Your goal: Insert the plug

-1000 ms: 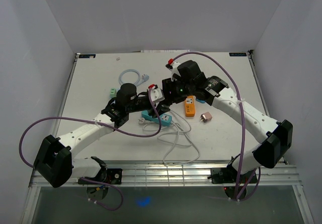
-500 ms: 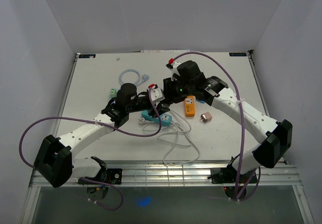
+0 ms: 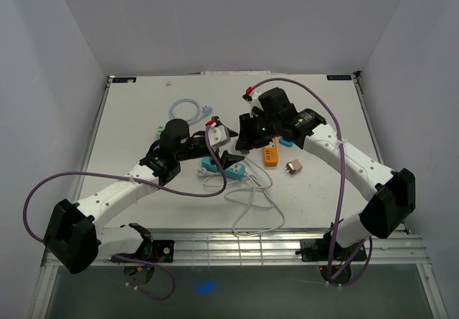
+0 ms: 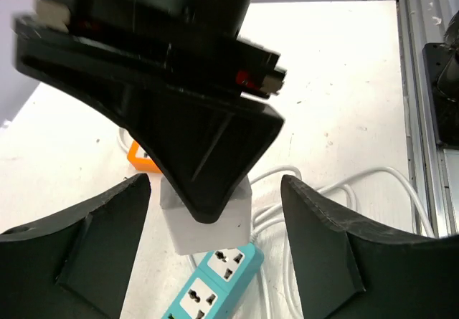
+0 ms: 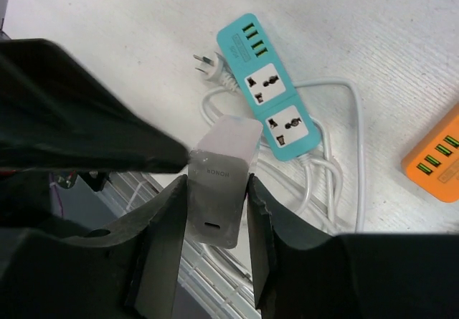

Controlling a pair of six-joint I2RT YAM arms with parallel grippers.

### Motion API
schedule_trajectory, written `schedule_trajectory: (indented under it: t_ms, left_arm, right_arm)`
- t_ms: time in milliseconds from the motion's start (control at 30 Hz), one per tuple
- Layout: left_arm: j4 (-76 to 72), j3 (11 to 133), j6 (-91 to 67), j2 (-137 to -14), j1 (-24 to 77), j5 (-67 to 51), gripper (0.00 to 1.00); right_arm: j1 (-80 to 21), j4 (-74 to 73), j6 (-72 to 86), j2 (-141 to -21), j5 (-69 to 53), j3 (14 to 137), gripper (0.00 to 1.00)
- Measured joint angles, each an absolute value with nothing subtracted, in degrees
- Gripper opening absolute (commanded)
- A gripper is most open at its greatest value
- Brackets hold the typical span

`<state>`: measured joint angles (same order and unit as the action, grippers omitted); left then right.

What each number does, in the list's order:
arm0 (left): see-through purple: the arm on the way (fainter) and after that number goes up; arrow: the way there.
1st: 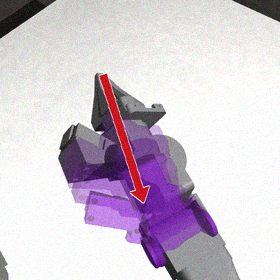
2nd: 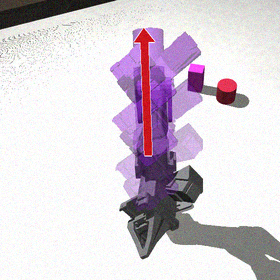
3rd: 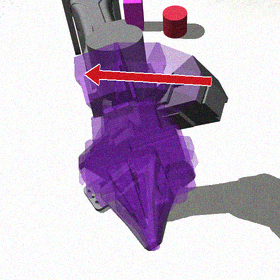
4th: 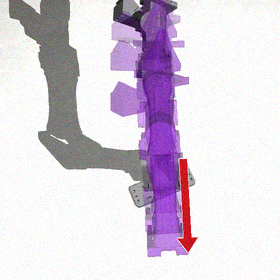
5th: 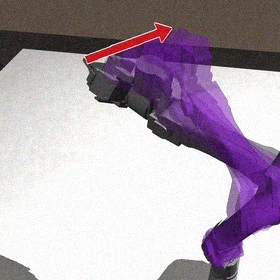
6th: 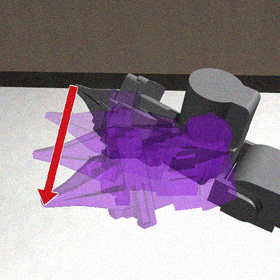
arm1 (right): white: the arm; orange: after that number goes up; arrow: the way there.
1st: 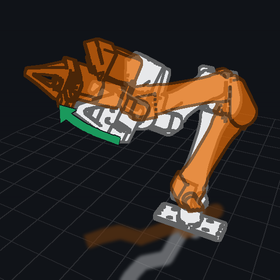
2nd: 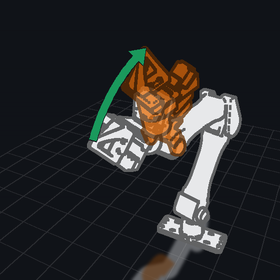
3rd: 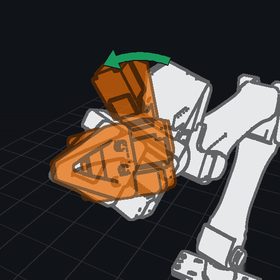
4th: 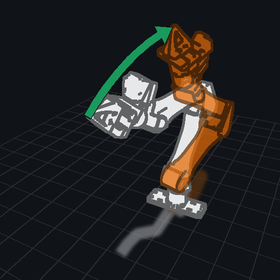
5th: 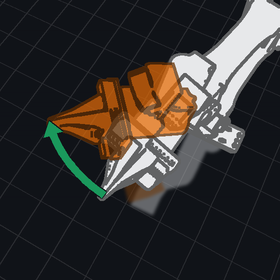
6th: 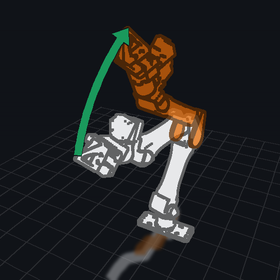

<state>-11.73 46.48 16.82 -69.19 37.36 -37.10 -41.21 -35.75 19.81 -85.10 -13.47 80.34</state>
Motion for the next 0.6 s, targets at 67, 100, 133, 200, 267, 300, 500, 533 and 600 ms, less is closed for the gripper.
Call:
schedule_trajectory:
  t_ms: [67, 100, 133, 200, 267, 300, 500, 533, 600]
  left_arm:
    - [-12.62, 46.48, 16.67, -68.31, 37.36, -37.80, 0.85]
    - [-12.91, 46.48, 16.64, -68.10, 37.36, -38.06, 0.86]
    - [-13.23, 46.48, 16.64, -68.03, 37.36, -38.22, 0.86]
    - [-13.39, 46.46, 16.43, -68.03, 37.36, -38.22, 0.88]
    - [-13.41, 46.44, 16.16, -68.01, 37.36, -38.11, 0.88]
    - [-13.39, 46.39, 15.99, -67.90, 37.36, -37.89, 0.88]
    - [-13.08, 46.22, 15.05, -66.41, 37.36, -36.69, 0.86]
    - [-12.84, 46.22, 15.11, -66.24, 37.34, -36.99, 0.86]
    - [-11.97, 46.22, 15.22, -66.08, 37.34, -38.06, 0.86]
  right_arm:
    - [-40.47, -35.94, 19.35, -85.23, -13.65, 79.68, 0.08]
    - [-40.14, -35.99, 19.22, -85.27, -13.76, 79.50, 0.08]
    - [-39.81, -35.83, 19.07, -85.27, -13.91, 79.24, 0.08]
    - [-39.42, -35.64, 18.96, -85.27, -14.15, 78.76, 0.08]
    - [-39.07, -35.44, 18.48, -85.27, -14.52, 78.19, 0.08]
    - [-38.92, -35.48, 17.69, -85.27, -14.76, 77.91, 0.08]
    - [-37.87, -33.54, 10.81, -84.68, -16.84, 75.57, 0.08]
    - [-37.60, -33.23, 9.04, -84.31, -17.61, 74.72, 0.08]
    - [-36.91, -33.06, 5.78, -83.33, -19.33, 73.19, 0.08]
